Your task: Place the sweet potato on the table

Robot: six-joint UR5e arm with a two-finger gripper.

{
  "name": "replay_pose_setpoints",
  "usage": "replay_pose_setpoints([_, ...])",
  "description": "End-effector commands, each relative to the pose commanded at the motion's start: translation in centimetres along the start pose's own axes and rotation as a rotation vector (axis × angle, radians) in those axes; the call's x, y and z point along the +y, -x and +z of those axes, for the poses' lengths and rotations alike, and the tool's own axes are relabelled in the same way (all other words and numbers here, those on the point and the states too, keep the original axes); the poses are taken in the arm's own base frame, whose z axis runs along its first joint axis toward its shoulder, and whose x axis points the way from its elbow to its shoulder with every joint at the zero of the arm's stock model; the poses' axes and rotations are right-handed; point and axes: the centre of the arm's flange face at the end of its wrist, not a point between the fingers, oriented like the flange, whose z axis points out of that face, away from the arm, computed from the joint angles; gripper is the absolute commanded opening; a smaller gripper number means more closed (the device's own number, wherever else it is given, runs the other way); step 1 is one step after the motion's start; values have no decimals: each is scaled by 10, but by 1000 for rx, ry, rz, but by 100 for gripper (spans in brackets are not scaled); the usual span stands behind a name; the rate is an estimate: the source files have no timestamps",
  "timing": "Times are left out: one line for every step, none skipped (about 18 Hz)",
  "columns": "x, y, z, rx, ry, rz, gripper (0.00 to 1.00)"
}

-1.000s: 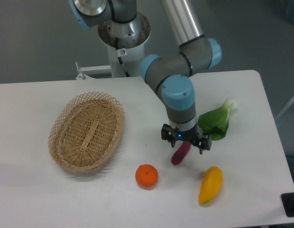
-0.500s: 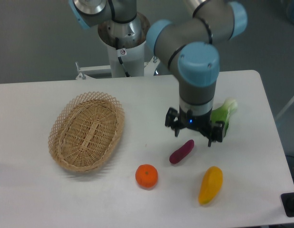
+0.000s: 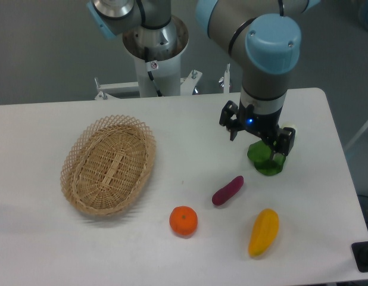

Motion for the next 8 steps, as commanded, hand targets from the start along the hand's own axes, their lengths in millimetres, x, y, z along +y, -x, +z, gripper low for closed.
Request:
replay_pose_setpoints([0,0,1,1,0,0,100])
replay_pose_setpoints([-1,0,0,-1,-1,1,100])
replay_pose_setpoints([-2,-1,0,0,0,-2,100])
replay_pose_setpoints([-2,-1,0,-2,-1,-3,100])
replay_pose_setpoints([-2,-1,2,1,0,-6,100])
replay_pose_setpoints([-2,-1,2,0,0,-6,100])
replay_pose_setpoints([-2,-1,2,0,-2,-6,100])
replay_pose_setpoints([-2,-1,2,0,0,-8,100])
